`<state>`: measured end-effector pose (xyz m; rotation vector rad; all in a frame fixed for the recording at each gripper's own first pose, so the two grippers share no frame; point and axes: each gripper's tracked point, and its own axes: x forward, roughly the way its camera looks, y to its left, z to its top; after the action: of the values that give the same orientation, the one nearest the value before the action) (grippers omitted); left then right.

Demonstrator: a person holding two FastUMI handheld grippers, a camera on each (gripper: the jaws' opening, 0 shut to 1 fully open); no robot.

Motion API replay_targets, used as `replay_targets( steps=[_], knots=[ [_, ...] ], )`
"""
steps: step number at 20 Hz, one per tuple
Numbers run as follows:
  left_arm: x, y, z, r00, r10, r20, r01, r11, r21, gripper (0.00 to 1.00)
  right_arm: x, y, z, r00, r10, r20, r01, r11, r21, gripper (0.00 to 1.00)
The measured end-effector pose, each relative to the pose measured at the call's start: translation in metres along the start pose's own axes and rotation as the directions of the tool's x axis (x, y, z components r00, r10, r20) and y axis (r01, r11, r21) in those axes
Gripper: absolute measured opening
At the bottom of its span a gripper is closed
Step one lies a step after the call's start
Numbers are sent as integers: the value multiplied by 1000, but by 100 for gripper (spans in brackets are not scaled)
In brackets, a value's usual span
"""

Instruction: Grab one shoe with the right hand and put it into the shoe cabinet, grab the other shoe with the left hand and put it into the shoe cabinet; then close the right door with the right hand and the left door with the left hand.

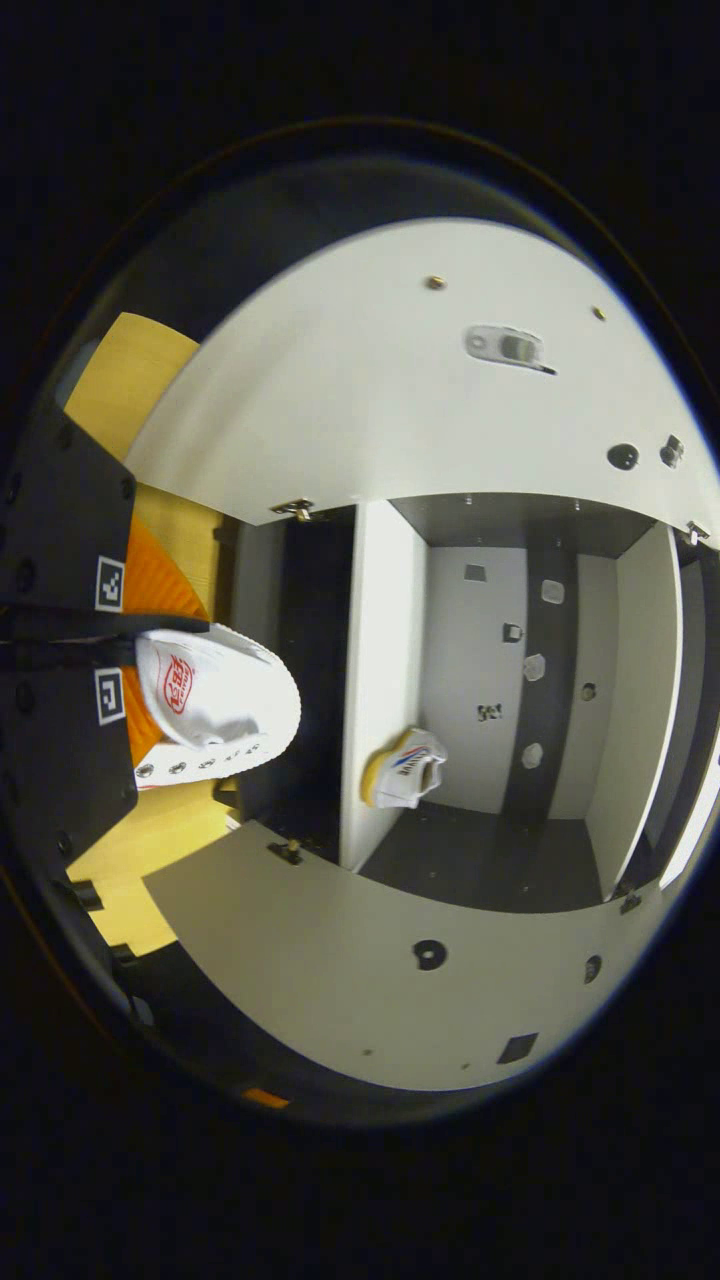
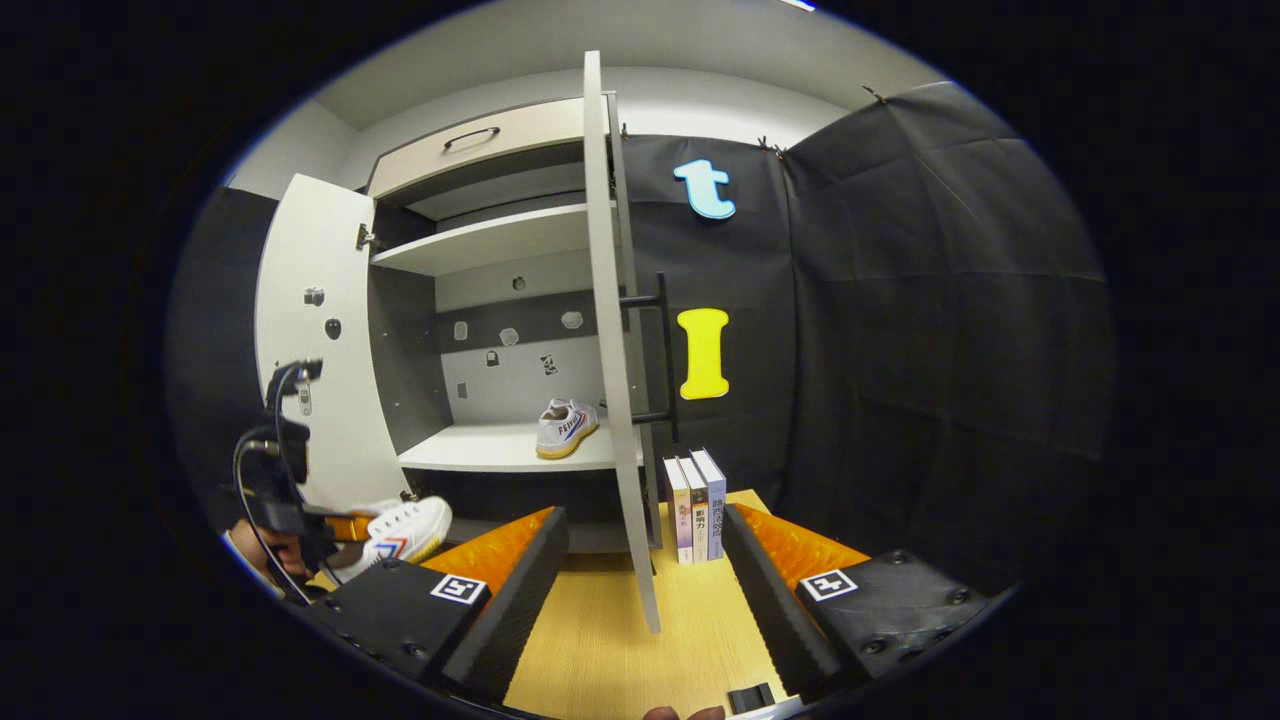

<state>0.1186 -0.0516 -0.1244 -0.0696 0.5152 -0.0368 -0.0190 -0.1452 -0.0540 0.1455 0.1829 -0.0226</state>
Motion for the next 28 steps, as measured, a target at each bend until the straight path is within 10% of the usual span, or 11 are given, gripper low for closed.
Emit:
replay_targets(
  steps=[13, 28],
  knots=[
    [147, 0, 187, 988, 92, 121, -96, 995, 26, 6, 15, -60, -7, 997, -70, -23, 71, 997, 16, 98],
    [325, 34, 180, 964, 251, -92, -238, 963, 127, 6, 29, -100, 2, 981, -192, -26, 191, 981, -22, 98]
  ],
)
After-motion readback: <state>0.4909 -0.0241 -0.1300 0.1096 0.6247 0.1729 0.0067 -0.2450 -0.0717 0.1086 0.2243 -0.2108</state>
